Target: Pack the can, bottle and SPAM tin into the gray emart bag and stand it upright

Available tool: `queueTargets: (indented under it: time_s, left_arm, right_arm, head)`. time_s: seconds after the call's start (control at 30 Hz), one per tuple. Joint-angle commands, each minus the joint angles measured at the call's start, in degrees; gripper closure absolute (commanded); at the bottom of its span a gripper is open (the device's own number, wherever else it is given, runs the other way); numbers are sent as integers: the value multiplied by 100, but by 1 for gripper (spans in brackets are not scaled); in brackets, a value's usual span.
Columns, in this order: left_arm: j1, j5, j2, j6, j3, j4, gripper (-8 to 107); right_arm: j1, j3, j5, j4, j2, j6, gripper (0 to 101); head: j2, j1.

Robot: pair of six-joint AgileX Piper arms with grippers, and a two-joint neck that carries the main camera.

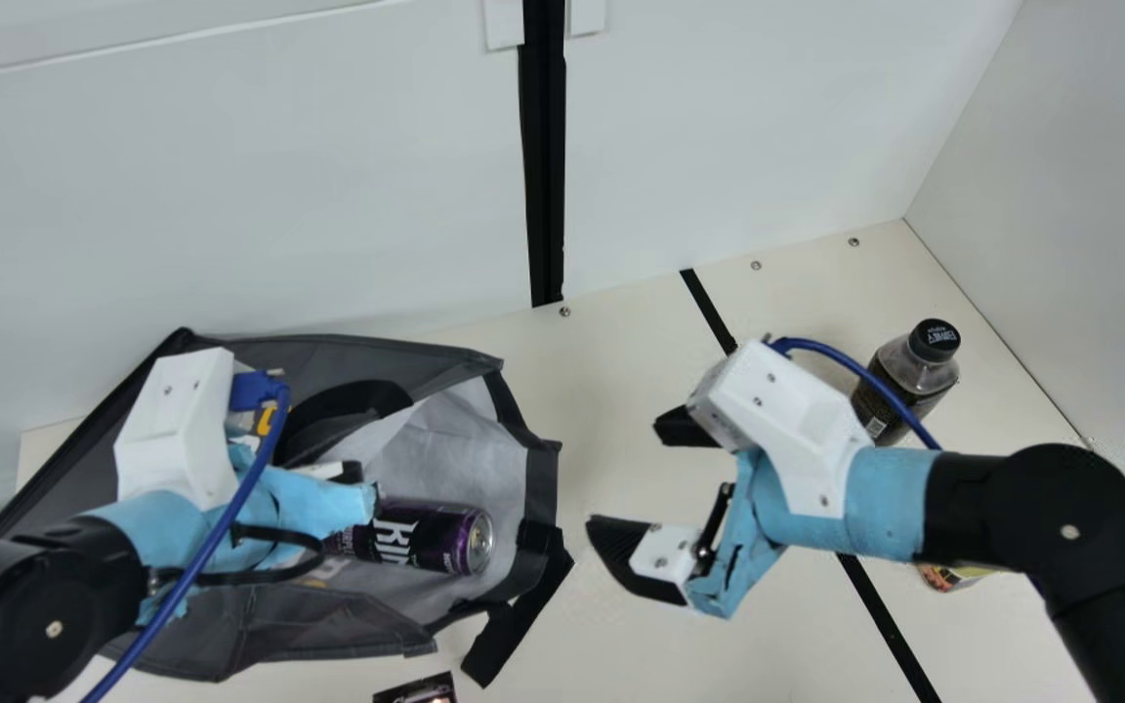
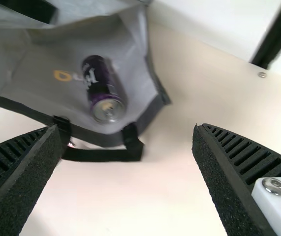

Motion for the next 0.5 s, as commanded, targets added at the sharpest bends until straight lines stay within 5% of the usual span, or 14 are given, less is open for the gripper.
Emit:
queueTargets:
  time_s: [0.0, 0.47]
  left_arm:
    - [0, 0, 0, 0, 0, 0, 107]
    - [0, 0, 0, 0, 0, 0, 107]
  right_arm:
    - [-230, -37, 119, -128, -25, -48, 6]
    - [-1284, -394, 637, -790, -170, -80, 6]
  head:
    - [-14, -130]
    - [-14, -130]
